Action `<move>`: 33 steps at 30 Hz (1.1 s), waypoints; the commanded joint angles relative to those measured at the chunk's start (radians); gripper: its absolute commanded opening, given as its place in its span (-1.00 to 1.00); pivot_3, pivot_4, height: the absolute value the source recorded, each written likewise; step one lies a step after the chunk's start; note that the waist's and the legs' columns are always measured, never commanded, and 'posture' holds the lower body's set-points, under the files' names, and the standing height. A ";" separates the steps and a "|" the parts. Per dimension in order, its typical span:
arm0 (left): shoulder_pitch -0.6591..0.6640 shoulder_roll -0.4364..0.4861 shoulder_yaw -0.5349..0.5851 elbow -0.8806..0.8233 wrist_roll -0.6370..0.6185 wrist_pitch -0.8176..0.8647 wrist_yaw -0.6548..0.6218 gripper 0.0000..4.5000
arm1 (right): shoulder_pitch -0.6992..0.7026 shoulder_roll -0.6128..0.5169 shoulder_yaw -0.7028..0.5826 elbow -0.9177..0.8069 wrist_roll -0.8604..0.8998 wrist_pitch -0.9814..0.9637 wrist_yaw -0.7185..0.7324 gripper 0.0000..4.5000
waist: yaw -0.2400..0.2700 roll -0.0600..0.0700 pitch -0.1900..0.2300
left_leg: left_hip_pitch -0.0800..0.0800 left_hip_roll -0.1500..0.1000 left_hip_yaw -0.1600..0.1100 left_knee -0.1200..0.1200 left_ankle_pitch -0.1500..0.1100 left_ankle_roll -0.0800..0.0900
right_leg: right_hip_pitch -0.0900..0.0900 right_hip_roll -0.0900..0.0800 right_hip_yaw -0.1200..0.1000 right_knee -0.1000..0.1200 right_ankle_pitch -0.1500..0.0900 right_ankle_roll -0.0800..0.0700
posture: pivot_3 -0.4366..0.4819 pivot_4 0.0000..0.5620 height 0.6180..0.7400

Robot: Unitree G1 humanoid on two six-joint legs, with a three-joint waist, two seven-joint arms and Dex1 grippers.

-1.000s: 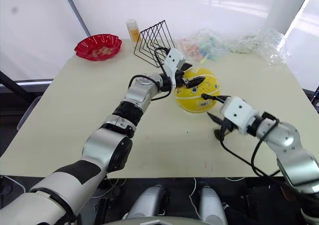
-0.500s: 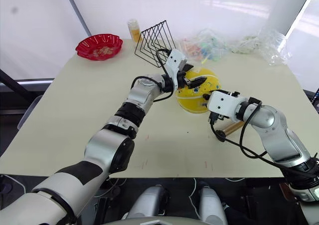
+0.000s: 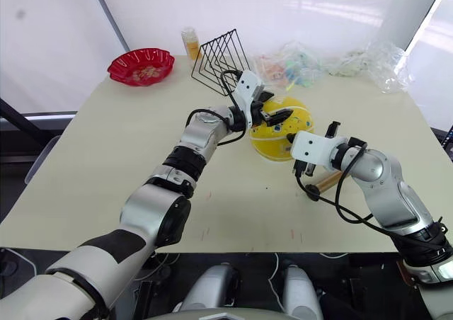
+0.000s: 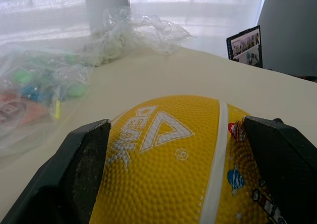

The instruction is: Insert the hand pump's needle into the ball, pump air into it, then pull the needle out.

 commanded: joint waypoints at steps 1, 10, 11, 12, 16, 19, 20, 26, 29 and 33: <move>0.033 -0.014 -0.038 0.037 0.054 0.000 0.025 1.00 | -0.015 0.017 -0.022 -0.016 0.009 -0.015 0.003 -0.97 | 0.000 0.000 0.000 | 0.000 0.000 0.000 0.000 0.000 0.000 | 0.000 0.000 0.000 0.000 0.000 0.000 | -0.05 -0.47 0.95; 0.104 -0.059 -0.024 0.092 0.064 -0.021 0.141 1.00 | 0.046 0.091 -0.084 -0.087 0.072 0.102 -0.014 -0.97 | 0.004 -0.003 -0.003 | 0.005 0.001 -0.001 0.000 0.000 0.000 | 0.006 0.000 -0.001 0.000 0.000 0.000 | -0.05 -0.47 0.95; 0.114 -0.067 -0.020 0.103 0.064 -0.024 0.163 1.00 | 0.058 0.104 -0.096 -0.103 0.085 0.121 -0.020 -0.97 | 0.004 -0.004 -0.004 | 0.006 0.001 -0.001 0.000 0.000 0.000 | 0.007 0.000 -0.001 0.000 0.000 0.000 | -0.05 -0.47 0.95; 0.122 -0.072 -0.018 0.108 0.064 -0.025 0.176 1.00 | 0.068 0.114 -0.104 -0.116 0.091 0.134 -0.023 -0.97 | 0.006 -0.004 -0.004 | 0.006 0.001 -0.002 0.000 0.000 0.000 | 0.007 -0.001 -0.001 0.000 0.000 0.000 | -0.05 -0.47 0.95; 0.157 -0.099 -0.026 0.141 0.076 -0.038 0.225 1.00 | 0.125 0.142 -0.130 -0.184 0.111 0.167 -0.039 -0.97 | 0.023 -0.005 -0.010 | 0.006 0.001 -0.003 0.000 0.000 0.000 | 0.008 -0.003 -0.003 0.000 0.000 0.000 | -0.05 -0.47 0.95; 0.166 -0.109 -0.028 0.169 0.086 -0.042 0.258 1.00 | 0.154 0.142 -0.136 -0.218 0.111 0.174 -0.046 -0.97 | 0.031 -0.006 -0.014 | 0.006 0.000 -0.005 0.000 0.001 0.000 | 0.008 -0.004 -0.005 -0.001 0.000 0.000 | -0.05 -0.47 0.95; 0.168 -0.116 -0.021 0.186 0.082 -0.036 0.272 1.00 | 0.163 0.154 -0.146 -0.234 0.118 0.184 -0.057 -0.97 | 0.033 -0.006 -0.015 | 0.006 -0.001 -0.005 0.000 0.001 0.000 | 0.009 -0.005 -0.006 -0.002 0.000 0.000 | -0.05 -0.47 0.95; 0.172 -0.129 -0.009 0.247 0.085 -0.030 0.319 1.00 | 0.204 0.174 -0.184 -0.292 0.137 0.205 -0.080 -0.97 | 0.050 -0.006 -0.020 | 0.006 -0.002 -0.008 0.000 0.001 0.000 | 0.011 -0.006 -0.008 -0.002 0.000 0.000 | -0.05 -0.47 0.95; 0.172 -0.129 -0.010 0.264 0.088 -0.035 0.331 1.00 | 0.230 0.180 -0.201 -0.326 0.151 0.216 -0.084 -0.97 | 0.053 -0.006 -0.020 | 0.008 -0.002 -0.009 0.000 0.001 0.000 | 0.013 -0.006 -0.010 -0.003 -0.001 0.001 | -0.05 -0.47 0.95; 0.174 -0.130 -0.020 0.279 0.099 -0.049 0.334 1.00 | 0.257 0.176 -0.231 -0.369 0.170 0.237 -0.082 -0.97 | 0.050 -0.006 -0.021 | 0.012 -0.002 -0.011 -0.002 0.000 0.001 | 0.020 -0.006 -0.012 -0.008 -0.001 0.001 | -0.05 -0.47 0.95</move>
